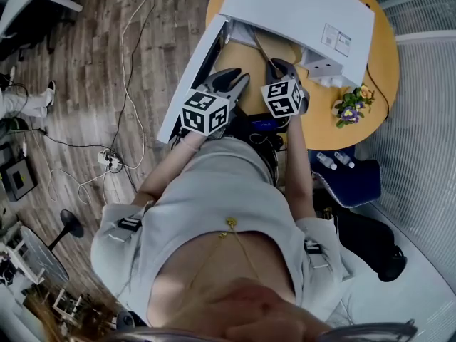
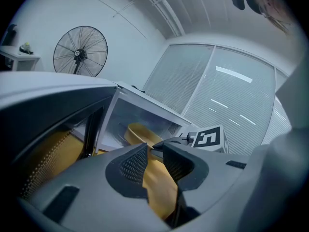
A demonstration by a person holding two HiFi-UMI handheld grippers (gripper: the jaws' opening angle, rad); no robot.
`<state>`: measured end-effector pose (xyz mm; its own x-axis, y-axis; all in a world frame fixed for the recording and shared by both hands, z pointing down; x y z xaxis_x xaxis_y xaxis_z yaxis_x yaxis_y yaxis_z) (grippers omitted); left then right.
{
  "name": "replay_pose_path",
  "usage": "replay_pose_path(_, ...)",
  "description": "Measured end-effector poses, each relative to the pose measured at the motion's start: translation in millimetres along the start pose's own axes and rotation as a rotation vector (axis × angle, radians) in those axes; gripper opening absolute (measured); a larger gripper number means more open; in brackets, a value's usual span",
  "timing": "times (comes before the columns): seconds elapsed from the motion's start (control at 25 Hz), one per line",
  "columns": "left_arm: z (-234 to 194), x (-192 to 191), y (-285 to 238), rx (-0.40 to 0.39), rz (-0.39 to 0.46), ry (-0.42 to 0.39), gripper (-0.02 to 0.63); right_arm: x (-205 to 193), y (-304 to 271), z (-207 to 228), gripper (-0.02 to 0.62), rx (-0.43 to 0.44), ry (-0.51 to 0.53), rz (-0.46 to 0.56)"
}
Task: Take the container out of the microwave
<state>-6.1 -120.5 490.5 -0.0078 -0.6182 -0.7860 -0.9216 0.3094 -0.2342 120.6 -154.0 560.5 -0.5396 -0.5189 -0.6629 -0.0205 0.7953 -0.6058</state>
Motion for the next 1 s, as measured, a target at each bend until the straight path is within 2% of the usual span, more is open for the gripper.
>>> replay_pose_path(1.0,24,-35,22,-0.132,-0.063,-0.014,0.103,-29,90,-50,0.032,-0.032,-0.088,-0.036)
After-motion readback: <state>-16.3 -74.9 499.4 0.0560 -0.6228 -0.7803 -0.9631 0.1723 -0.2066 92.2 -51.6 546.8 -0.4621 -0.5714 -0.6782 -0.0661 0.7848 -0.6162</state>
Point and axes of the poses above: the fingertips, and each gripper's own axes: y backward along the fingers, z to its right, x out of its top, the point moved 4 cm from there along y, backward along the fingers, and after that the axes turned 14 degrees about -x, right-handed, at the moved point
